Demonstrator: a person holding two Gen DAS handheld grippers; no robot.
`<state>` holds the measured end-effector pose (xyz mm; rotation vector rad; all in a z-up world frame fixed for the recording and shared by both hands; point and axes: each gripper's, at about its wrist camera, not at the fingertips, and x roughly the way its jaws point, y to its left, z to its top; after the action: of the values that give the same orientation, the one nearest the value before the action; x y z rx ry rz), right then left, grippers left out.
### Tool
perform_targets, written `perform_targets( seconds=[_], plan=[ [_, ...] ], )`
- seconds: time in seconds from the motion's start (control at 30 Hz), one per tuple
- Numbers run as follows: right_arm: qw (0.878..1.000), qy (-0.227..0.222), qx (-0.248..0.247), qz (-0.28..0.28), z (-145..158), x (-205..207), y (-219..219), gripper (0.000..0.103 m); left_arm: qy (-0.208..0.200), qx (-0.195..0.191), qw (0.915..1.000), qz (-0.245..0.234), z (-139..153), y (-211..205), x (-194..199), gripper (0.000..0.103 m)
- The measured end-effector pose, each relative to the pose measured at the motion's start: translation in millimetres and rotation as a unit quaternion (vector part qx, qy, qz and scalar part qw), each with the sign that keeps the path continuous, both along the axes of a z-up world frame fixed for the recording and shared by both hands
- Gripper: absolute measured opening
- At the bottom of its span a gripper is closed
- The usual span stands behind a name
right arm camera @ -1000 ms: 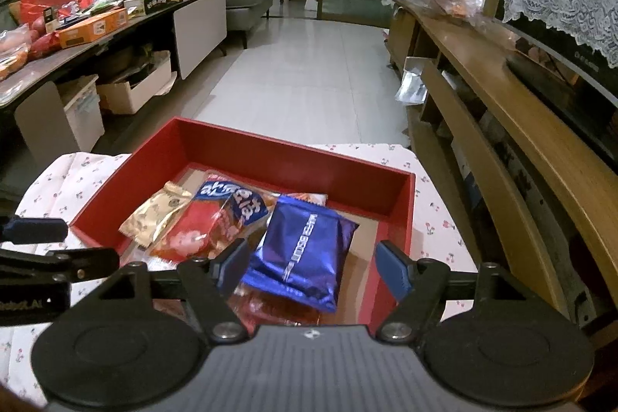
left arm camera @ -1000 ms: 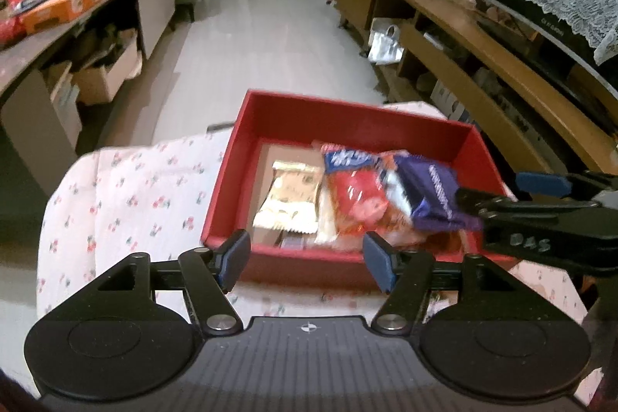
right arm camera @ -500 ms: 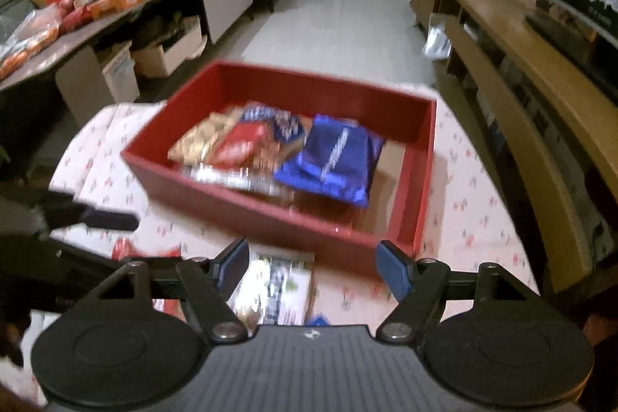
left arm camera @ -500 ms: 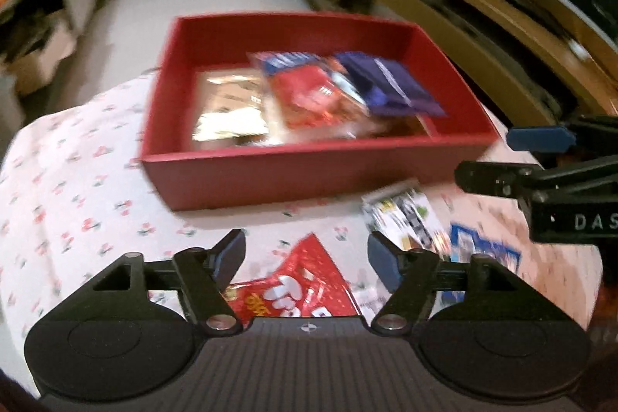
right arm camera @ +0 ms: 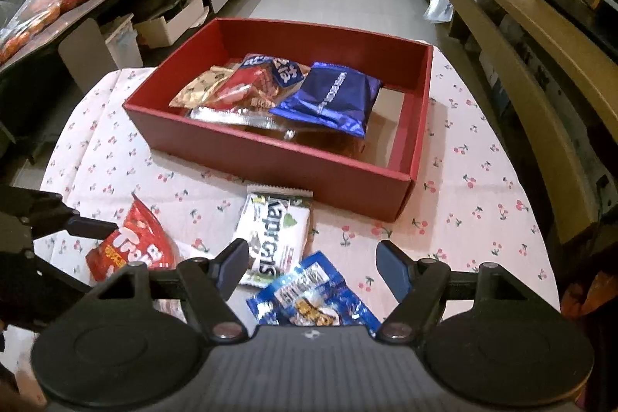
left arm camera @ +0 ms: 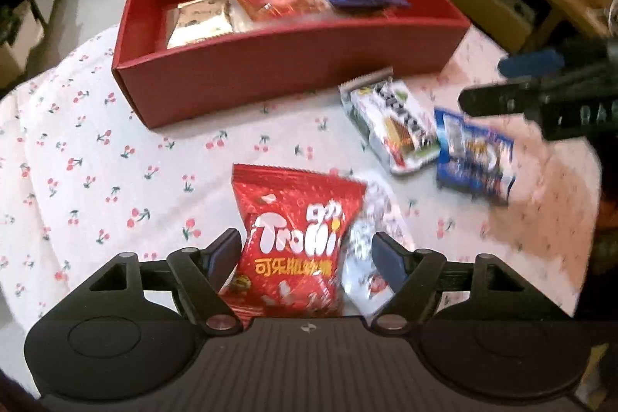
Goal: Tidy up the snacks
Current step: 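Grasp the red Trolli bag with the left gripper while the right grasps the blue-white snack bag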
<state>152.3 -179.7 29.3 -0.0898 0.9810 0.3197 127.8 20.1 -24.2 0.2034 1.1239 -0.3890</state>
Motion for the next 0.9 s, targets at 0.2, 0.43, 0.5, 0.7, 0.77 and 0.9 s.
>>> perform_targets(
  seconds=[0.2, 0.43, 0.5, 0.7, 0.77, 0.9],
  plan=[
    [1.000, 0.017, -0.009, 0.013, -9.3, 0.1, -15.3, 0.088, -0.021, 0.008, 0.9996, 0.015, 1.1, -6.5, -3.3, 0.073],
    [0.996, 0.039, -0.034, 0.076, -32.2, -0.5, -11.2, 0.088, -0.025, 0.017, 0.9986, 0.043, 2.2, -5.1, -3.5, 0.054],
    [0.993, 0.040, -0.043, 0.099, -38.8, 0.2, -5.6, 0.088, -0.021, 0.007, 0.9985, 0.050, 3.1, -4.9, -4.6, 0.053],
    [0.988, 0.051, -0.059, 0.131, -62.1, 6.7, 8.4, 0.095, -0.018, -0.007, 0.9981, 0.058, 2.2, -3.7, -5.8, 0.055],
    [0.988, 0.050, -0.063, 0.129, -61.2, 3.9, 9.0, 0.095, -0.017, -0.011, 0.9980, 0.061, 0.8, -2.3, -4.2, 0.058],
    [0.990, 0.050, -0.055, 0.121, -54.5, -4.2, 4.2, 0.094, -0.005, -0.021, 0.9963, 0.083, -3.2, 2.0, 1.7, 0.064]
  ],
)
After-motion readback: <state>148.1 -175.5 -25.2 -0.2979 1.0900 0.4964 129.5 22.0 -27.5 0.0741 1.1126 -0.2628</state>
